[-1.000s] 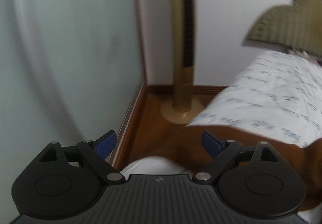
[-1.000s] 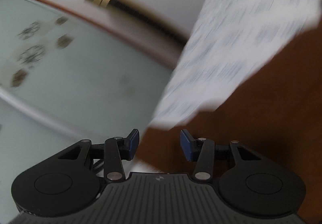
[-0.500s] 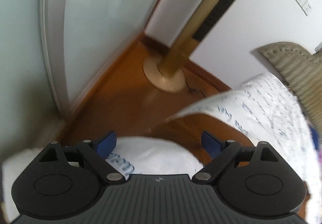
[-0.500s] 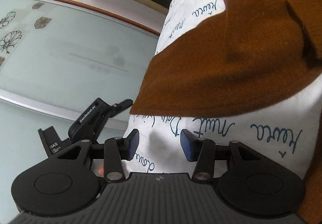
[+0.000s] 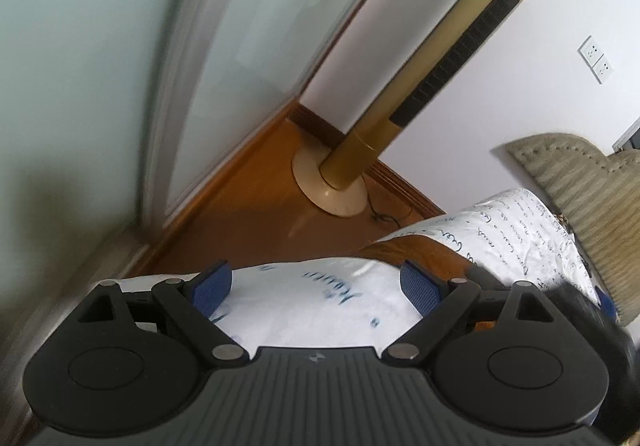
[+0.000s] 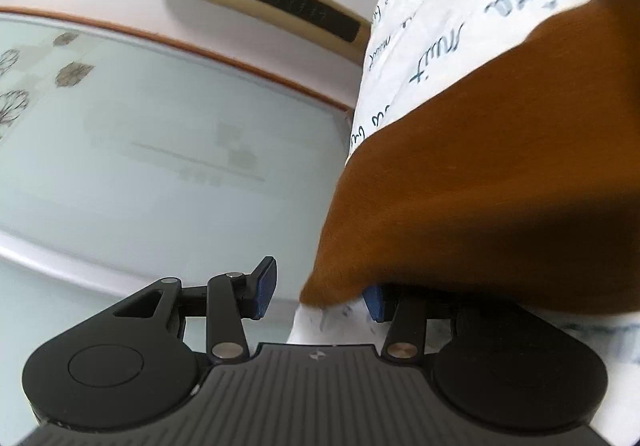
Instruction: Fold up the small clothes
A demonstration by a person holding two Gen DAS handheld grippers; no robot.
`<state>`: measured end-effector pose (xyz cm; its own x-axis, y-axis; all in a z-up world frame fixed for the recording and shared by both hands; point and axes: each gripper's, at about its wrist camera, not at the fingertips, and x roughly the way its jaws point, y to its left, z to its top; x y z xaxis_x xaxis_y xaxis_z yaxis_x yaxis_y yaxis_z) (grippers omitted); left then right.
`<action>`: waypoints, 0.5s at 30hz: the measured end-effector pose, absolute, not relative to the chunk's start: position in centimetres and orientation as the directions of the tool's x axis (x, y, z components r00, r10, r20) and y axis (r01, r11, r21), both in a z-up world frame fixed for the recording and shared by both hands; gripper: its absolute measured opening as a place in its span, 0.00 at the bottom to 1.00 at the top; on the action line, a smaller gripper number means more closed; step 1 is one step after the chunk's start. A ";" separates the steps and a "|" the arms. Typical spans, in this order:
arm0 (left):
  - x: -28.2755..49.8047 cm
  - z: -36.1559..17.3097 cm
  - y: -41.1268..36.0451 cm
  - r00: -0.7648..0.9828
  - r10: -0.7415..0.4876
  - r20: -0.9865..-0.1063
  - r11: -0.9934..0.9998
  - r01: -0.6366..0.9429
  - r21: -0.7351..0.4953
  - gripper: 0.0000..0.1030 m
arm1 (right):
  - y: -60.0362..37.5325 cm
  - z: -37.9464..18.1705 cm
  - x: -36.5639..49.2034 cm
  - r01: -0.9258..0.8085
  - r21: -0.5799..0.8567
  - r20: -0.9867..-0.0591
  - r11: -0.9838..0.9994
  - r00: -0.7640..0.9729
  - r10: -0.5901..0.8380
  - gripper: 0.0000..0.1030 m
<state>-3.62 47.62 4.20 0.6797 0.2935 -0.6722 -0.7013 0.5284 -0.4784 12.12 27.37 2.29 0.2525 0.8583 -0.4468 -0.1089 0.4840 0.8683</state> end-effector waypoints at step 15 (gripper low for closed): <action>-5.8 4.2 45.8 0.706 0.318 -0.633 0.562 -0.678 -0.473 0.89 | 29.7 5.1 10.9 -0.252 0.775 -0.501 0.579 0.314 0.807 0.10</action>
<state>-5.77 45.84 4.20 0.7055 0.3178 -0.6334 -0.6782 0.5621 -0.4734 10.90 29.70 5.12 0.3139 0.8066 -0.5009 -0.2519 0.5794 0.7751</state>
